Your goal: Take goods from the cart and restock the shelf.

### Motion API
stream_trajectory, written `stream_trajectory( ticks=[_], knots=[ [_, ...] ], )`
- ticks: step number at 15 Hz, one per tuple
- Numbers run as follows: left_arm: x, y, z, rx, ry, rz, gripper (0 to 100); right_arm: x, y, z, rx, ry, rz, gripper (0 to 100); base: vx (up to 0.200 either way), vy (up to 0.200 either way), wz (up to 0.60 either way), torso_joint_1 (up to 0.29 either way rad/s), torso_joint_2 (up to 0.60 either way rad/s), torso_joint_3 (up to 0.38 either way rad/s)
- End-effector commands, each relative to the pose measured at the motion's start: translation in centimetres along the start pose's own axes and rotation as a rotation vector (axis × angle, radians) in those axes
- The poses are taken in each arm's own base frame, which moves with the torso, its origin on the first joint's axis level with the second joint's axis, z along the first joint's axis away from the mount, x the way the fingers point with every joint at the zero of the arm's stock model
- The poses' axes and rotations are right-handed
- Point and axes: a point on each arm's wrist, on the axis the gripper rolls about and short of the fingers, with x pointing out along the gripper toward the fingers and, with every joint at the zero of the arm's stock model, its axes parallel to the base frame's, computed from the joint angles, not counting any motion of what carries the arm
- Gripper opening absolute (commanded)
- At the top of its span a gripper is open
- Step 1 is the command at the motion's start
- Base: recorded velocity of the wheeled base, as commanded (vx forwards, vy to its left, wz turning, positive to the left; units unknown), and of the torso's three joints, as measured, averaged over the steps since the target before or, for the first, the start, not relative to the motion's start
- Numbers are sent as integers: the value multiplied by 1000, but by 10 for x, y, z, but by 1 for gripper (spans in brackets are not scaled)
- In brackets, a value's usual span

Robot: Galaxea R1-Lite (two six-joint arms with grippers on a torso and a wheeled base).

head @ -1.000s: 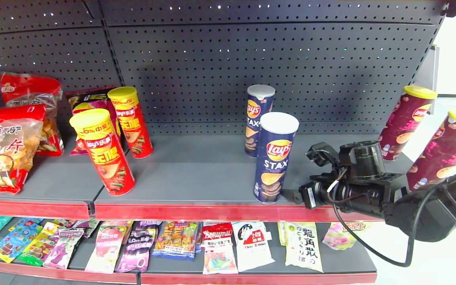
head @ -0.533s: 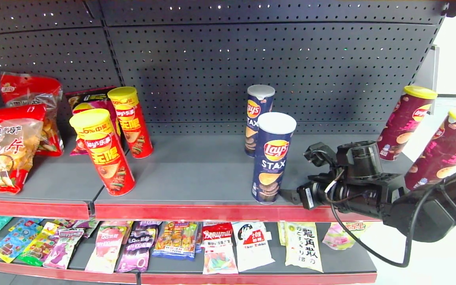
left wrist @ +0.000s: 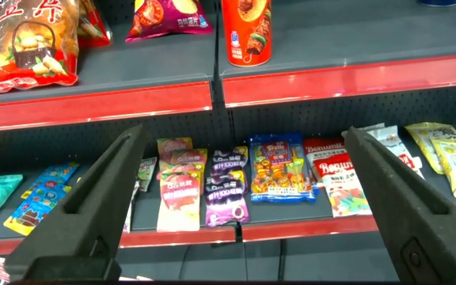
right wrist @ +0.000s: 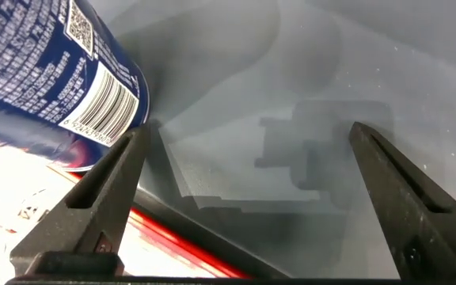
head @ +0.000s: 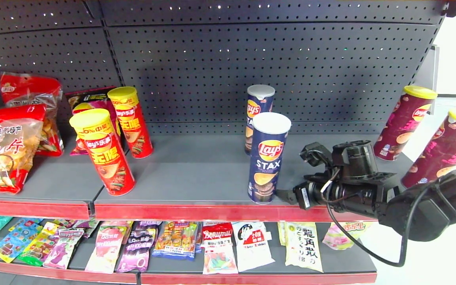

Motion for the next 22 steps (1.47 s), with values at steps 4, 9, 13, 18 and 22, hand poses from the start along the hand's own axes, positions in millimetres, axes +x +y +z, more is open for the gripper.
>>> stream_trajectory(
  ticks=[4, 9, 13, 18, 22],
  knots=[
    [0, 0, 0, -2, 3, 0, 100, 4, 1, 2, -2, -6, 2, 100, 0, 0, 0, 0, 0, 0],
    [0, 0, 0, -2, 1, 0, 100, 4, 1, 2, -2, -4, 2, 100, 0, 0, 0, 0, 0, 0],
    [0, 0, 0, -2, 0, 0, 100, 4, 4, 3, -8, -9, 9, 100, 0, 0, 0, 0, 0, 0],
    [0, 0, 0, -2, 1, 0, 100, 5, 6, 2, -10, -5, 13, 100, 0, 0, 0, 0, 0, 0],
    [0, 0, 0, -2, 1, 0, 100, -1, 4, 0, -8, -3, 2, 100, 0, 0, 0, 0, 0, 0]
  ],
)
